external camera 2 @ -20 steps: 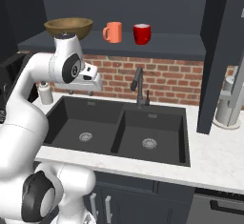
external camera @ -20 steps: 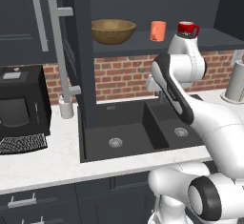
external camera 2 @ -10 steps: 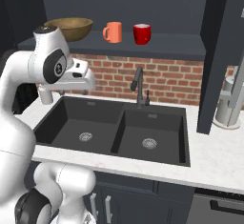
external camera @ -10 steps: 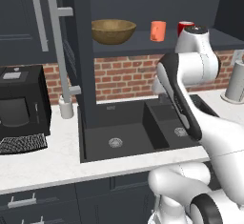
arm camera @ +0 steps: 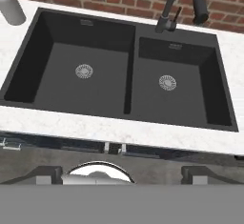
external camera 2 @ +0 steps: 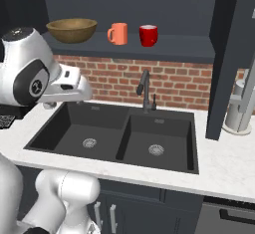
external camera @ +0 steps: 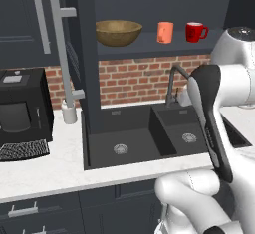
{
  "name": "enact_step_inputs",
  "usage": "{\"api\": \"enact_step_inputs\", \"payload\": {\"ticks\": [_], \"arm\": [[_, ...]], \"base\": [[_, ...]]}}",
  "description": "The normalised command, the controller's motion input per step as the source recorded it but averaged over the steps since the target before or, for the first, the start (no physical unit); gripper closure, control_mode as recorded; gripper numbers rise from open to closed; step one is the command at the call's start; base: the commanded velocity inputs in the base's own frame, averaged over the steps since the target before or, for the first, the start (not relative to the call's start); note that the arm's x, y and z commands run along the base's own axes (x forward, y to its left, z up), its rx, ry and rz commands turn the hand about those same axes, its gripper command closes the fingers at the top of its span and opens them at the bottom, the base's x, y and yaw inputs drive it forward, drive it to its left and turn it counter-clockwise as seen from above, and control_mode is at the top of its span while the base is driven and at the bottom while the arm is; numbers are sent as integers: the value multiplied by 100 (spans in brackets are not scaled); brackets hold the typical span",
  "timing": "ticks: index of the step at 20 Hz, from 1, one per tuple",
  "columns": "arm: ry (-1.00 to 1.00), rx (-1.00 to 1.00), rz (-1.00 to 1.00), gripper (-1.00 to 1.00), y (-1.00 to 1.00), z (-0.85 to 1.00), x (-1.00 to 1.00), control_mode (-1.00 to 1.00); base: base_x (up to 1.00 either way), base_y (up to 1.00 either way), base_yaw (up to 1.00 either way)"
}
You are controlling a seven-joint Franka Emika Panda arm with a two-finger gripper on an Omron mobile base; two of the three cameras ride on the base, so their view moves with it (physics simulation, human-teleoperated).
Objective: Gather all objects into one cabinet and sort the glasses and bowls to opposite sides.
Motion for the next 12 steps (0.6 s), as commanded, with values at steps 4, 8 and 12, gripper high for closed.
{"api": "enact_step_inputs", "payload": {"ticks": [4, 8, 12], "arm": [[-19, 0, 0, -100, -27, 44, -80, -100], [-15, 0, -1, -100, -15, 13, -83, -100], [-2, 2, 0, -100, 0, 0, -18, -100]], "base": [[0, 0, 0], [0, 0, 0], [0, 0, 0]]}}
